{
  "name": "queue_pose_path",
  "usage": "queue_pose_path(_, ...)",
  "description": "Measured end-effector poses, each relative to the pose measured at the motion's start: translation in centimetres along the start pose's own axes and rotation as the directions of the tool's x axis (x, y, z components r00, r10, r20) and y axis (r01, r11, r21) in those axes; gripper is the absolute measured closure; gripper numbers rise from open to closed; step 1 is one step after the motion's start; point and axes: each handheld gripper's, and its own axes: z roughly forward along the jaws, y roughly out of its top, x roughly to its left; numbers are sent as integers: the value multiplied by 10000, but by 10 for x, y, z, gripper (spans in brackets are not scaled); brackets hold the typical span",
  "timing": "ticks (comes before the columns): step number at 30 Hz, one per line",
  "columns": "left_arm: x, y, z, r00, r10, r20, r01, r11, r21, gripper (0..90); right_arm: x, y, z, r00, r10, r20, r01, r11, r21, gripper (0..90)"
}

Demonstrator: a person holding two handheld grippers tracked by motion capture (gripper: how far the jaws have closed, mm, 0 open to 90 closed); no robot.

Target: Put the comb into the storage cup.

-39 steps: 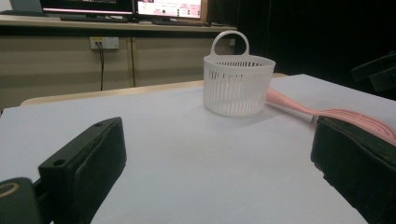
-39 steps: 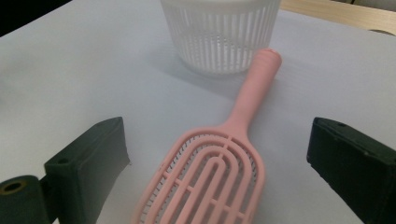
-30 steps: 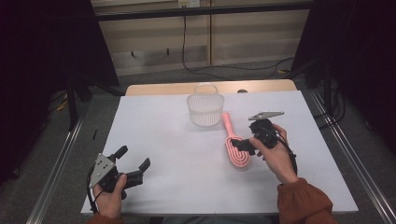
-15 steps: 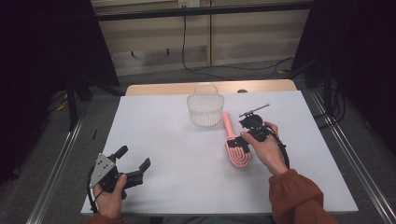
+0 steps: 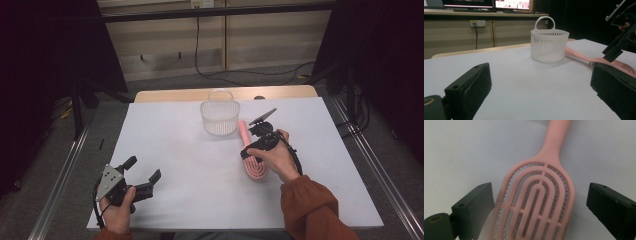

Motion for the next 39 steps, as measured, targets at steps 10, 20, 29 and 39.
queue_pose_path(10, 0, 0, 0, 10000, -7, 24, 7, 10000, 13, 34, 5, 3, 15, 9995, 282, 155, -290, 9979, 573, 93)
queue_pose_path(20, 0, 0, 0, 10000, 2, 28, -2, 10000, 1, 34, 8, 7, 25, 9979, 574, 301, -602, 9930, 1013, 93)
queue_pose_path(29, 0, 0, 0, 10000, 38, 39, -38, 10000, 13, 34, 9, 4, 26, 9929, 1111, 421, -1153, 9869, 1126, 138)
queue_pose_path(39, 0, 0, 0, 10000, 29, 50, -29, 10000, 29, 34, 12, 6, 33, 9906, 1222, 611, -1292, 9835, 1264, 134)
